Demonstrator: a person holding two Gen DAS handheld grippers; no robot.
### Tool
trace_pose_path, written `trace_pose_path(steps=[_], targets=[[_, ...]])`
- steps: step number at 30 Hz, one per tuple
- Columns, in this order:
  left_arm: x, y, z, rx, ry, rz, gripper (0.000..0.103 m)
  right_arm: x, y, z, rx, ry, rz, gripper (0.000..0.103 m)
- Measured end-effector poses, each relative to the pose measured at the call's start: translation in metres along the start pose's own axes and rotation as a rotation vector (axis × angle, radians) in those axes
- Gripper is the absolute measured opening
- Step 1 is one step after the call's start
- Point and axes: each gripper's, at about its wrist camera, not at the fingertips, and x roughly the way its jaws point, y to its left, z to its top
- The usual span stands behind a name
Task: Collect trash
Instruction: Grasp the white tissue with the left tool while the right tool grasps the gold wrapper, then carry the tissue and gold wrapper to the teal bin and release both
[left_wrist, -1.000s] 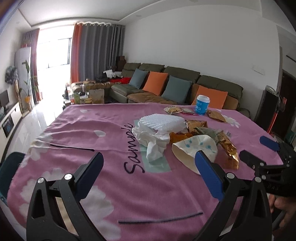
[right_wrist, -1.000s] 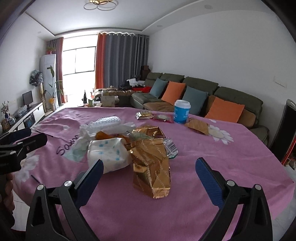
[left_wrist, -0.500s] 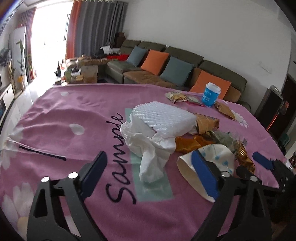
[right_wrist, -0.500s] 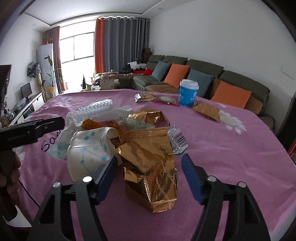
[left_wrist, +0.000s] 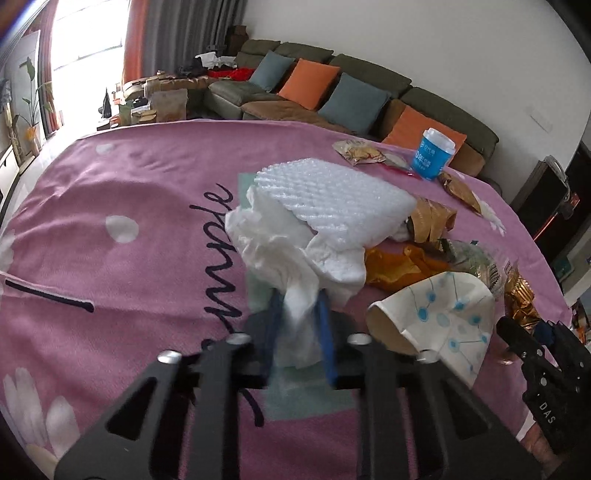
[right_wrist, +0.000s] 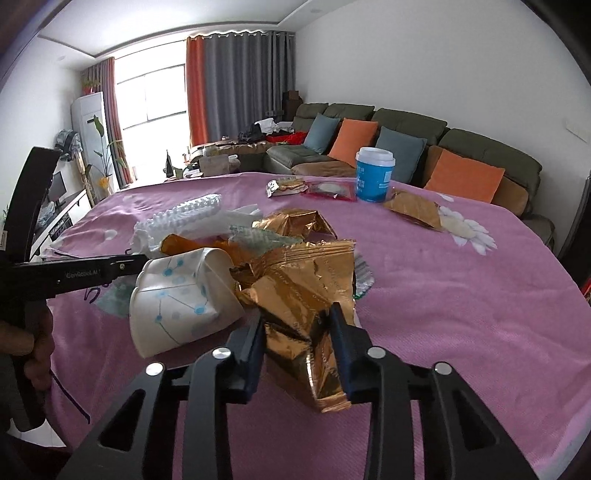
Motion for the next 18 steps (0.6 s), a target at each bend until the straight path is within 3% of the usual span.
trace_pose_path(steps=[10,18], targets=[[-0.039,0.009,-0.012,-0.027,-0.093,-0.012,0.006,-0.035,0.004,0.006,-0.005,-0.079,-0.007,0.025],[-0.108,0.017,-0.033,0.001,-0.223,0.026,0.005,-0.064,0.02,0.015,-0.038,-0.157,0.019,0.024]])
